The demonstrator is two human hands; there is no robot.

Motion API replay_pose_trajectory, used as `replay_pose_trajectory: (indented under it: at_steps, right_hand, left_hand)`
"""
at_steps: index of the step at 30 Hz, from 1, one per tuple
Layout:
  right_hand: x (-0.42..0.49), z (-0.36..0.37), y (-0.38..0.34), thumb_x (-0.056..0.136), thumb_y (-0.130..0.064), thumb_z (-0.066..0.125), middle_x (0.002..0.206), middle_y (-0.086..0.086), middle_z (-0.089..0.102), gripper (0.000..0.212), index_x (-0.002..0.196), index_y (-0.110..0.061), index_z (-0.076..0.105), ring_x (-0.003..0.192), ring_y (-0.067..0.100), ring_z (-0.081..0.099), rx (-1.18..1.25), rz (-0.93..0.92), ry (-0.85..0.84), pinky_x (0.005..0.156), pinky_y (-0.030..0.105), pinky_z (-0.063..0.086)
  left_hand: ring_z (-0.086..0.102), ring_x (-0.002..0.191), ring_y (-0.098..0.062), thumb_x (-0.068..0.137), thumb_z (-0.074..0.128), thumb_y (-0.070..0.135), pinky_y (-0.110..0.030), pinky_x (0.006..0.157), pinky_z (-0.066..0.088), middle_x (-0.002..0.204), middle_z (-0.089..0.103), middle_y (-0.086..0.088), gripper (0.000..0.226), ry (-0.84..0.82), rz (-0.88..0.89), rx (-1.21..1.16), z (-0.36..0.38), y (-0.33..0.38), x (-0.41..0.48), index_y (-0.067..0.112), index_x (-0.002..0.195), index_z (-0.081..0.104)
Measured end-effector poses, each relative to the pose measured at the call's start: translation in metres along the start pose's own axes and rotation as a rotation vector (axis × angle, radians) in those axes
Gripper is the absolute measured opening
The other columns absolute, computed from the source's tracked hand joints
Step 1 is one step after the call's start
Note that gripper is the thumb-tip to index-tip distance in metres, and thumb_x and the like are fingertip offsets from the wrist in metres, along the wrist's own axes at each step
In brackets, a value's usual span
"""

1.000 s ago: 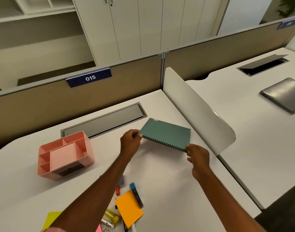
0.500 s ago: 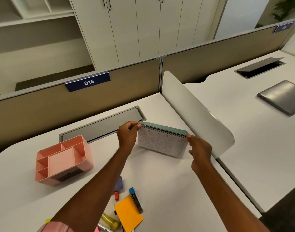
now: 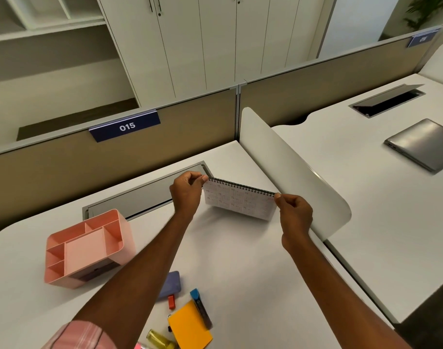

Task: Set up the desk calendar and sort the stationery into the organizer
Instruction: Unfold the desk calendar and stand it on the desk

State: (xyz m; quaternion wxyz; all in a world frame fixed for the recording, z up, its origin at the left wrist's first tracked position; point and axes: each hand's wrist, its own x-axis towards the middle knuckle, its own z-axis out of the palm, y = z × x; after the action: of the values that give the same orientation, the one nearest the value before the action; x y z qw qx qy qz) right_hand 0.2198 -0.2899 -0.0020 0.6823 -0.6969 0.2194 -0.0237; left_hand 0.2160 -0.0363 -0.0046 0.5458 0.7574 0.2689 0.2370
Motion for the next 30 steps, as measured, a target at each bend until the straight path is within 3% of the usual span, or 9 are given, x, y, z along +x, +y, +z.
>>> replay_pose_trajectory:
  at_steps: [4,10,14,16,20,25,30]
  right_hand:
    - [0.011,0.005,-0.004,0.092,-0.031,0.076,0.092,-0.003,0.073,0.018,0.094,-0.014,0.071,0.086,0.011,0.066,-0.05,-0.041,0.015,0.066,0.019,0.047]
    - [0.023,0.008,-0.004,0.091,-0.043,0.075,0.09,-0.007,0.071,0.03,0.095,-0.014,0.069,0.08,0.002,0.063,-0.096,-0.103,0.026,0.064,0.013,0.045]
    - [0.03,0.011,-0.001,0.09,-0.052,0.073,0.09,-0.005,0.07,0.039,0.094,-0.014,0.067,0.079,0.004,0.062,-0.116,-0.121,0.033,0.065,0.016,0.045]
    - [0.034,0.012,0.001,0.089,-0.058,0.07,0.089,-0.003,0.071,0.044,0.094,-0.014,0.066,0.078,0.006,0.062,-0.128,-0.122,0.026,0.063,0.016,0.045]
    - [0.044,0.014,0.01,0.086,-0.074,0.06,0.092,-0.002,0.073,0.056,0.09,-0.018,0.065,0.086,0.016,0.069,-0.155,-0.076,-0.023,0.067,0.028,0.056]
    - [0.054,0.018,0.015,0.076,-0.094,0.046,0.091,-0.001,0.075,0.078,0.085,-0.019,0.068,0.091,0.023,0.071,-0.188,0.0,-0.118,0.08,0.048,0.061]
    - [0.05,0.025,0.018,0.082,-0.091,0.036,0.096,-0.01,0.077,0.06,0.09,-0.044,0.072,0.094,0.02,0.072,-0.167,0.054,-0.256,0.086,0.045,0.06]
  left_hand:
    - [0.067,0.071,-0.006,0.085,0.08,0.023,-0.013,0.066,0.051,0.081,0.077,0.004,0.009,-0.017,0.023,0.003,0.007,0.001,0.014,0.014,0.087,0.079]
    - [0.071,0.083,-0.017,0.087,0.08,0.026,-0.028,0.076,0.059,0.088,0.077,0.001,0.014,-0.033,-0.011,-0.044,0.02,-0.002,0.027,0.015,0.091,0.073]
    - [0.069,0.09,-0.011,0.087,0.08,0.023,-0.019,0.078,0.056,0.096,0.075,0.002,0.018,-0.075,-0.007,-0.014,0.027,-0.005,0.03,0.013,0.098,0.071]
    - [0.069,0.094,-0.012,0.089,0.079,0.023,-0.022,0.082,0.058,0.1,0.075,0.002,0.018,-0.128,-0.017,-0.016,0.03,-0.011,0.031,0.013,0.101,0.069]
    - [0.069,0.101,-0.021,0.092,0.076,0.027,-0.042,0.087,0.061,0.106,0.073,0.0,0.023,-0.236,-0.059,0.005,0.037,-0.023,0.035,0.016,0.109,0.065]
    - [0.067,0.104,-0.021,0.096,0.071,0.034,-0.037,0.085,0.06,0.118,0.072,-0.002,0.035,-0.321,-0.086,0.038,0.046,-0.027,0.036,0.016,0.124,0.06]
    - [0.063,0.111,-0.025,0.101,0.056,0.05,-0.044,0.094,0.058,0.128,0.067,0.0,0.042,-0.388,-0.142,0.097,0.053,-0.034,0.033,0.021,0.132,0.055]
